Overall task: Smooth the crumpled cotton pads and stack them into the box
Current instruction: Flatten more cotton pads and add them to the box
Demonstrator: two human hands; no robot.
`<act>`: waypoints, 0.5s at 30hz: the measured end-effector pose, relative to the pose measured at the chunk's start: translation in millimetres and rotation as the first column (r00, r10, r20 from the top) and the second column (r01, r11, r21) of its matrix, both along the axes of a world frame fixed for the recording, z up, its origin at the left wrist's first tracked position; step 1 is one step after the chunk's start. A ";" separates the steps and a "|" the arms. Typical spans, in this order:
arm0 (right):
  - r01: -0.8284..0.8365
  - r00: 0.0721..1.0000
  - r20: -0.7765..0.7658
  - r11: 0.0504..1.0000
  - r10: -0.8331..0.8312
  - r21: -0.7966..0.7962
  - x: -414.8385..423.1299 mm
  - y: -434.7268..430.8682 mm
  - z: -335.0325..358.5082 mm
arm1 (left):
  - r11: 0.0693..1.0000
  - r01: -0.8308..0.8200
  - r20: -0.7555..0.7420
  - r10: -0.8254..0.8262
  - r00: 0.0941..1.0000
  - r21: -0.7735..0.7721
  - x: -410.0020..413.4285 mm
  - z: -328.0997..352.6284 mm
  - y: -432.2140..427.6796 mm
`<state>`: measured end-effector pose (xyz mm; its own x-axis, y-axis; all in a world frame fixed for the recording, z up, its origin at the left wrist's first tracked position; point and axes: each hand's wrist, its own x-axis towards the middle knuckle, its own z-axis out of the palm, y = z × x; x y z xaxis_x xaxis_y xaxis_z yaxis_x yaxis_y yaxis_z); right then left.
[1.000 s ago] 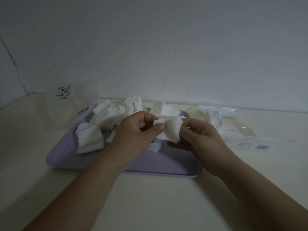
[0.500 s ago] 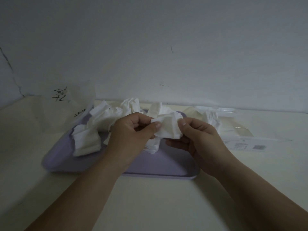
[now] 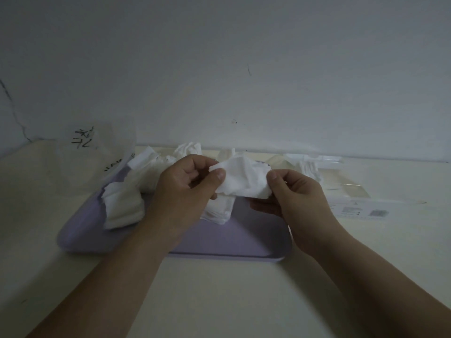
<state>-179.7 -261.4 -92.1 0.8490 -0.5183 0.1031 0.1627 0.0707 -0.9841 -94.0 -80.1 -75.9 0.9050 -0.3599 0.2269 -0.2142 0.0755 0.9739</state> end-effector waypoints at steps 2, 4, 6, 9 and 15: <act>-0.006 1.000 0.006 0.999 0.006 -0.037 -1.8 1.3 1.4 | 0.996 0.081 0.003 -0.081 0.997 0.028 -1.3 0.5 0.9; -0.042 0.999 0.016 0.998 0.043 -0.051 -4.0 3.8 3.3 | 0.989 0.138 0.019 -0.140 0.990 0.061 -4.1 -0.7 0.1; -0.067 0.997 0.028 0.995 0.070 -0.080 -4.4 5.4 4.1 | 0.986 0.142 0.039 -0.146 0.989 0.084 -5.2 -2.7 -1.0; -0.105 0.994 0.029 0.988 0.108 -0.111 -4.6 6.9 4.2 | 0.989 0.113 0.049 -0.118 0.992 0.098 -1.3 -6.7 -1.1; -0.135 0.989 0.038 0.985 0.140 -0.110 -6.7 8.1 4.3 | 0.991 0.094 0.063 -0.100 0.993 0.098 -0.1 -8.5 -0.8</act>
<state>-186.4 -253.3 -87.8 0.9045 -0.3808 0.1919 0.2037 -0.0096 -0.9790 -94.2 -80.9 -84.5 0.8485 -0.4679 0.2472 -0.2758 0.0075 0.9612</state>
